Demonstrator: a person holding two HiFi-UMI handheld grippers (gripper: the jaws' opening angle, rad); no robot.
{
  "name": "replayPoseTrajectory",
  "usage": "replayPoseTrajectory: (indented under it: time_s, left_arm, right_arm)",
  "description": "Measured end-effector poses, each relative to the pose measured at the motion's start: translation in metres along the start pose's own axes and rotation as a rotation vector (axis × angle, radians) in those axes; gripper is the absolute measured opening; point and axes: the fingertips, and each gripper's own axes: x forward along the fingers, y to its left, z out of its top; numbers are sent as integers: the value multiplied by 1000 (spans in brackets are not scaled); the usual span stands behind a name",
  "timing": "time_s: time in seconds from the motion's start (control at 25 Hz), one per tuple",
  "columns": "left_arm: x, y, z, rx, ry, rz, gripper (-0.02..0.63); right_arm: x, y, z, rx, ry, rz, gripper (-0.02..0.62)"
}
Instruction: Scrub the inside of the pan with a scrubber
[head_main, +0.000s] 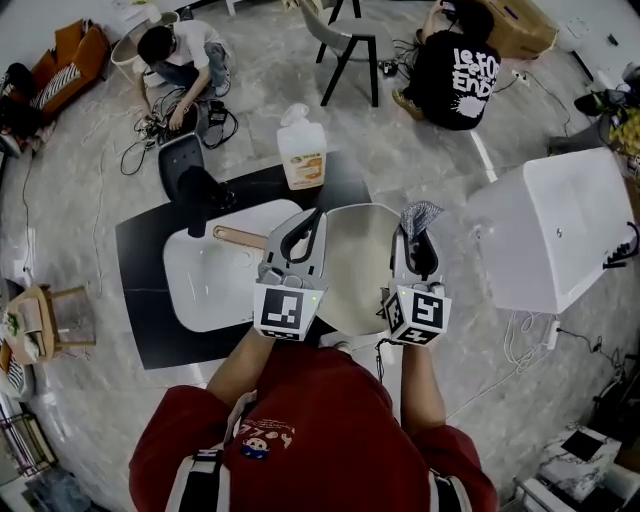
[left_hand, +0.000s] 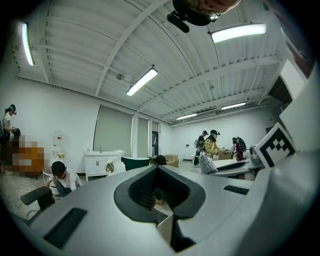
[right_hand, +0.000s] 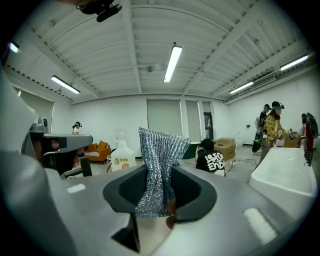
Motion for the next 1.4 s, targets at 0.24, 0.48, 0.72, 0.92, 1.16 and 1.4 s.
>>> replayPoseTrajectory:
  time_s: [0.24,0.48,0.72,0.92,1.16,1.4]
  left_arm:
    - [-3,9,-20,-32,47,2,6]
    - [-6,15,-33,-44,72,8,6]
    - [-11,20,-49,-55,104,15,6]
    - [-14,27,-57,-63,121,24,6]
    - [-18,31,-60,-62,131,36,6]
    - [-21,39,-64,-62,142,52,6]
  right_arm:
    - [23,7,-66,22,175,13,156]
    - [38,3,-122,56,334,1,156]
    - [48,-6,-163,45,429,-32,158]
    - [54,-3,-175,-8,442,-27,165]
    - [58,6,-187,-28,465,8,166]
    - [66,16,-185,-33,457,58,166]
